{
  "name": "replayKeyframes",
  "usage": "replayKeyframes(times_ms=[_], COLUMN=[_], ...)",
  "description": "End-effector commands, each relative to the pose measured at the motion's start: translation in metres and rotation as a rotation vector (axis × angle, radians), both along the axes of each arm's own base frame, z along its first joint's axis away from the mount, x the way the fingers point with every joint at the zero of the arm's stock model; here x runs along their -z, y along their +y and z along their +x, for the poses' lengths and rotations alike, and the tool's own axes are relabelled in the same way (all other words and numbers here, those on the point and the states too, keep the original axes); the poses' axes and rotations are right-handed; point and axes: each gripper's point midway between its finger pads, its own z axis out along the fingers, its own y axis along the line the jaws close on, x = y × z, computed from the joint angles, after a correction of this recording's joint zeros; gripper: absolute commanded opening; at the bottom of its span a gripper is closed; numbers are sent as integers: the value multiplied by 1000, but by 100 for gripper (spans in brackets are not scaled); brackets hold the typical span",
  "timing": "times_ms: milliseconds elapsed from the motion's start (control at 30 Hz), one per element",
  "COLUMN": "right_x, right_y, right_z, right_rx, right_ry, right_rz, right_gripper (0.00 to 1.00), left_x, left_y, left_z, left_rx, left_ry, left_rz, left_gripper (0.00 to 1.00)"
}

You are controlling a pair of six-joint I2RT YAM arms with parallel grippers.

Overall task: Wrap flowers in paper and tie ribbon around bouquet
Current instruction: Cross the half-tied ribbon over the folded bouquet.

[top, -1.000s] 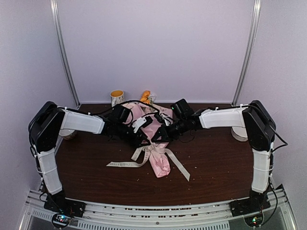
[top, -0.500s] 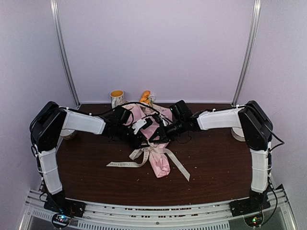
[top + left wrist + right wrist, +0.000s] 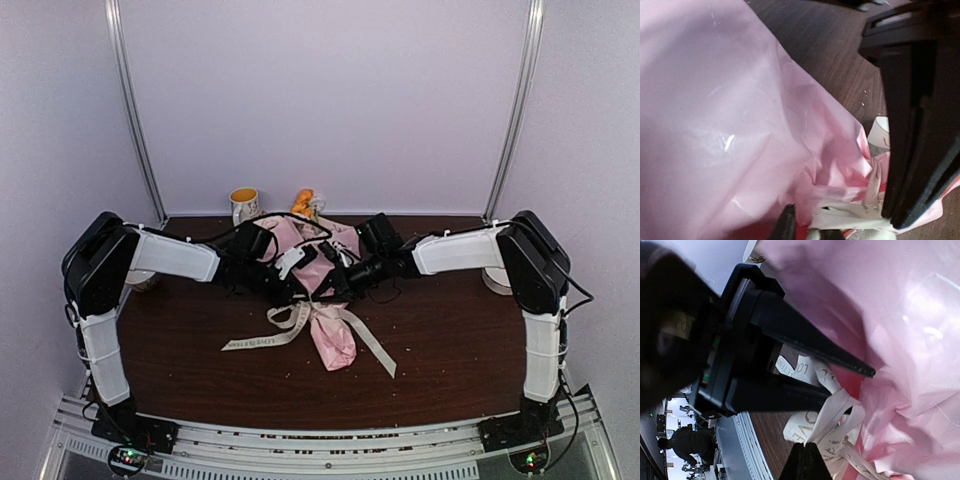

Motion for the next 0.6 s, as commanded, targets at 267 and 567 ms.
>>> replayKeyframes(times_ms=[267,567], right_x=[-35,-12], right_y=[-16,-31], right_z=[9,39], right_rx=[37,172], right_ry=[-87,-66], right_rz=[7,-57], right_gripper=[20,13], left_x=[-10,-13], left_y=[-6,-5], left_z=[-10,-9], left_rx=[41,31], left_ry=[-1,-4], left_rz=[-92,-94], left_gripper=[0,0])
